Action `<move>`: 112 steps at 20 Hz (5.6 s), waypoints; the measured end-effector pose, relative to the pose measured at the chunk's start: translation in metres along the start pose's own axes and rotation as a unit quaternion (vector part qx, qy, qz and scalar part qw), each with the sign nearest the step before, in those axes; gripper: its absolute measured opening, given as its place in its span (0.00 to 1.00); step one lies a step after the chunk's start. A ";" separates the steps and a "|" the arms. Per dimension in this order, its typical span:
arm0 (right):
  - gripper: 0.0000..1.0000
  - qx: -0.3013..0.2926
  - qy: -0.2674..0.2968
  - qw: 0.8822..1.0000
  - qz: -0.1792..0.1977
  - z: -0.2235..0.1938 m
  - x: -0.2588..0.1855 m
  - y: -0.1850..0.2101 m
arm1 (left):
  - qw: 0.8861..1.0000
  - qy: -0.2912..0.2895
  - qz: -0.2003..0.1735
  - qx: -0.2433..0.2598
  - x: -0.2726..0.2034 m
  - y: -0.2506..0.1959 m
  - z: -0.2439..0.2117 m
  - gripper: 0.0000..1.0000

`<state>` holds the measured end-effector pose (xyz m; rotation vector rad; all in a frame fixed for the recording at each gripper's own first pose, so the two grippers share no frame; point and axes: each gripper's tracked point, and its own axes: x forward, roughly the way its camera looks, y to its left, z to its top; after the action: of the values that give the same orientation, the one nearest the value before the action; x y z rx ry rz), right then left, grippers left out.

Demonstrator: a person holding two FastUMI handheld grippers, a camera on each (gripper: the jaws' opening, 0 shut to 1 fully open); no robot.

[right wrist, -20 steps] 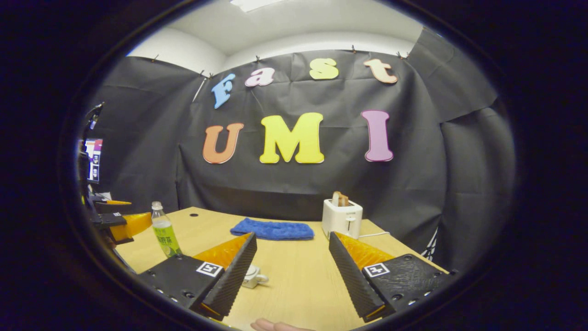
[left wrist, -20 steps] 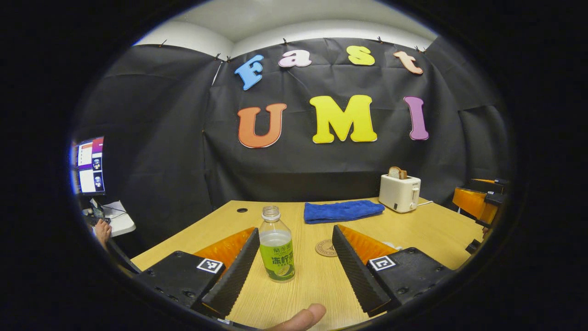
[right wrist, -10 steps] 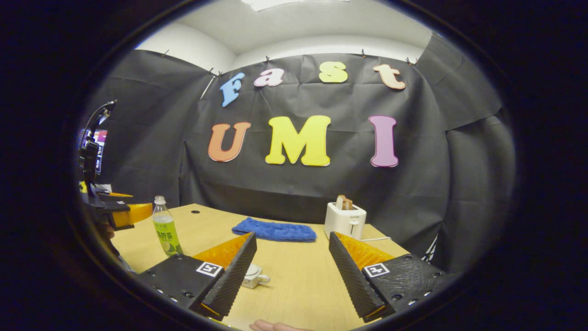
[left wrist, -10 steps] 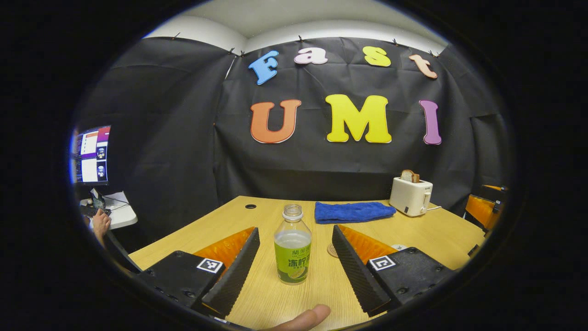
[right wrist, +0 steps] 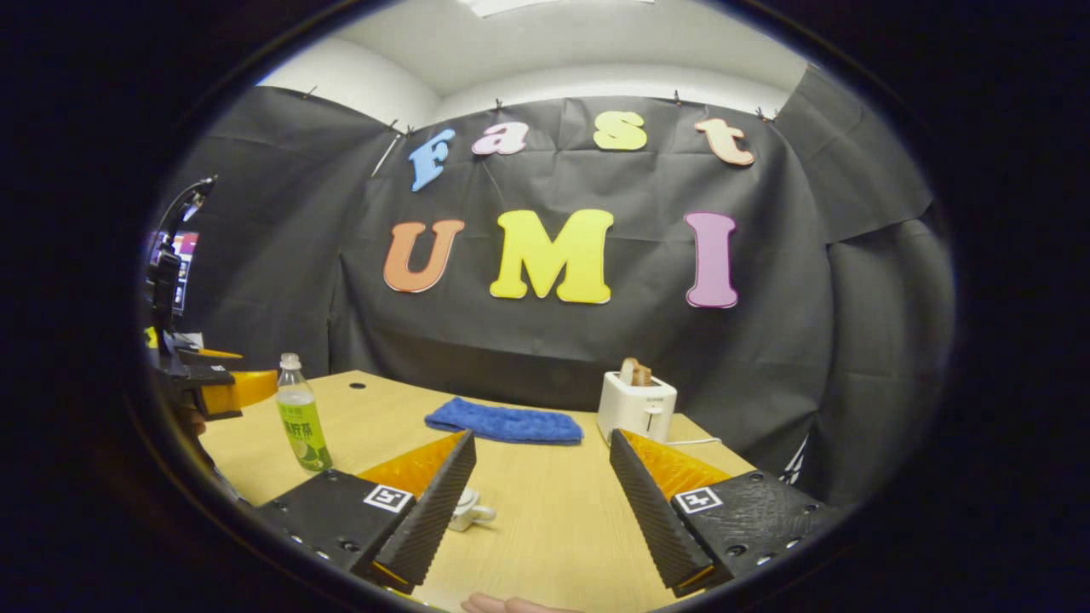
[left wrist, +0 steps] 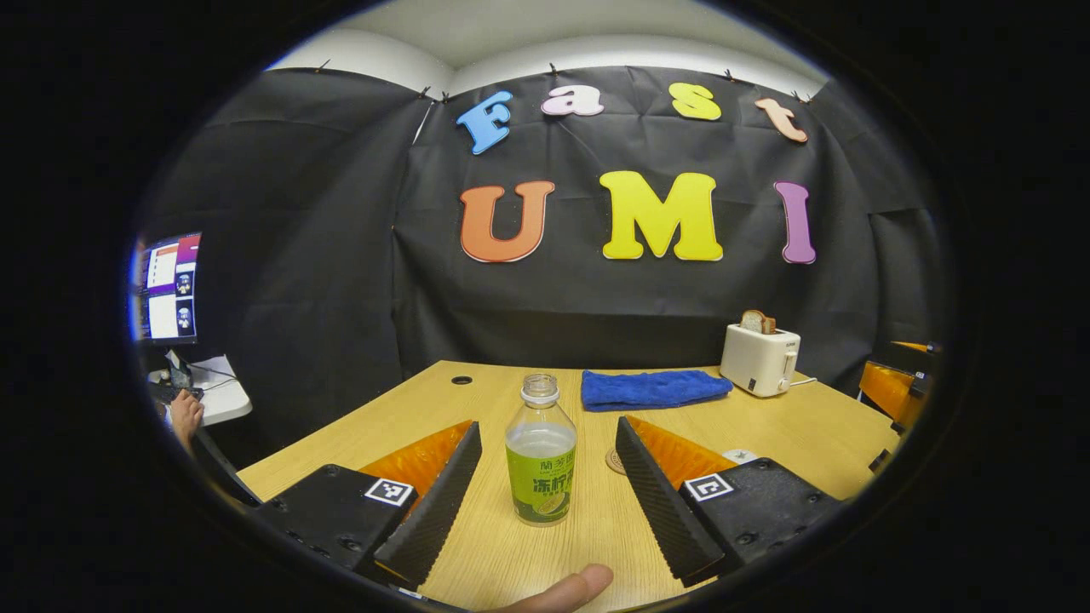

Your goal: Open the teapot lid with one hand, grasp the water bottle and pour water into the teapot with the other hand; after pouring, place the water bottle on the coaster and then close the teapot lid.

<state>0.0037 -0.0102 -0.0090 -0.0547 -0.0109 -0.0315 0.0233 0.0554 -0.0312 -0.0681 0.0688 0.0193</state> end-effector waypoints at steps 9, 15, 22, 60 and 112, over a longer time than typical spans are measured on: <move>0.96 0.001 0.000 1.000 0.000 0.001 0.000 0.000 | 1.000 0.001 -0.006 -0.005 0.003 0.001 -0.002 0.99; 0.96 0.010 0.015 1.000 0.018 -0.008 0.003 0.008 | 1.000 0.011 -0.011 -0.003 0.006 -0.002 -0.009 0.99; 0.96 0.044 0.050 0.996 0.057 -0.056 0.041 0.056 | 1.000 0.015 -0.016 -0.012 0.004 -0.002 -0.009 0.99; 0.00 0.027 -0.026 0.994 0.102 -0.022 0.077 0.086 | 0.996 0.064 -0.065 -0.003 0.021 0.003 -0.043 0.99; 0.00 0.007 0.079 0.996 0.040 -0.064 0.053 -0.045 | 0.690 0.041 -0.011 0.722 0.070 -0.096 -0.055 0.74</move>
<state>0.0560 -0.0607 -0.0697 -0.0379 0.1493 0.0434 0.0910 -0.0430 -0.0839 1.5450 0.1586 -0.0670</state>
